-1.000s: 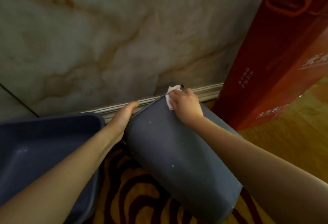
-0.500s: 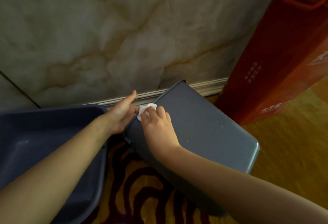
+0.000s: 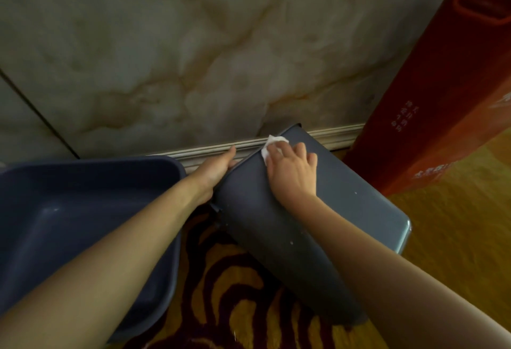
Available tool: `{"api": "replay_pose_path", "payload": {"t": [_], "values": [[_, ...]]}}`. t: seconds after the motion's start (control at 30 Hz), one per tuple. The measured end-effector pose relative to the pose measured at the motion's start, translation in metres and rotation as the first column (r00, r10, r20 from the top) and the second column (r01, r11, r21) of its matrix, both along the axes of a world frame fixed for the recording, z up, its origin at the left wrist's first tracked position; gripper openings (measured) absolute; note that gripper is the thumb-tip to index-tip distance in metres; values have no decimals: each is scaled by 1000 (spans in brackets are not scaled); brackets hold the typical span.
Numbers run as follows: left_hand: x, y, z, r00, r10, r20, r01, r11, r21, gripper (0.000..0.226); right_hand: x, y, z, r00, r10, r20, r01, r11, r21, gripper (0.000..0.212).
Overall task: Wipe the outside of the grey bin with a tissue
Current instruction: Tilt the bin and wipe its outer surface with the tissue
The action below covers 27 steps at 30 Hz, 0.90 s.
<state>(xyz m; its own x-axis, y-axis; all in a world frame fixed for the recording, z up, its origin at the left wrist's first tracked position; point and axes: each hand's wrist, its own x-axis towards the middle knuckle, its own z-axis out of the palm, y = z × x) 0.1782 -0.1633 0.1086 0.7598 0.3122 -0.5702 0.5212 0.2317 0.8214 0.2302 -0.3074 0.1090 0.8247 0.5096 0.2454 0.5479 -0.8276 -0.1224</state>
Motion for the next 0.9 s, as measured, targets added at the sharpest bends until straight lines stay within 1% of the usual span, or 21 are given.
{"api": "replay_pose_path", "payload": {"t": [0.07, 0.13, 0.27, 0.33, 0.43, 0.5, 0.57, 0.67, 0.73, 0.83, 0.9], "values": [[2, 0, -3, 1000, 25, 9, -25, 999, 45, 58, 9, -3, -1, 1000, 1, -14, -1, 1000, -9, 36], [3, 0, -5, 999, 46, 9, -47, 997, 57, 57, 12, -4, 0, 1000, 29, -9, -29, 1000, -1, 35], [4, -2, -5, 998, 61, 13, -61, 998, 7, 55, 6, 1, 4, 997, 81, -3, -81, 997, 17, 33], [4, -2, -3, 1000, 14, 23, -13, 998, -63, 66, -2, 2, 6, 993, 117, 8, -117, 993, 10, 33], [4, 1, -2, 996, -79, 40, 85, 980, -182, 82, -25, 6, 6, 975, 218, 30, -219, 976, 0, 37], [3, 4, -1, 992, -124, 37, 129, 969, -210, 87, -41, 10, 4, 960, 277, 49, -275, 960, -47, 37], [2, 6, 0, 987, -154, 37, 159, 962, -220, 91, -50, 13, 3, 952, 299, 66, -294, 953, -75, 35], [0, 7, 1, 983, -181, 38, 185, 954, -236, 93, -58, 10, 6, 944, 314, 100, -303, 946, -114, 28], [-2, 9, 1, 985, -172, 22, 173, 959, -227, 89, -66, 3, 6, 917, 376, 136, -358, 924, -137, 23], [-4, 10, 1, 982, -188, 15, 186, 950, -251, 85, -72, -18, 4, 882, 448, 146, -427, 891, -150, 32], [-4, 10, 1, 982, -190, 5, 185, 949, -254, 85, -71, -38, 4, 863, 474, 173, -449, 878, -165, 33]]}}
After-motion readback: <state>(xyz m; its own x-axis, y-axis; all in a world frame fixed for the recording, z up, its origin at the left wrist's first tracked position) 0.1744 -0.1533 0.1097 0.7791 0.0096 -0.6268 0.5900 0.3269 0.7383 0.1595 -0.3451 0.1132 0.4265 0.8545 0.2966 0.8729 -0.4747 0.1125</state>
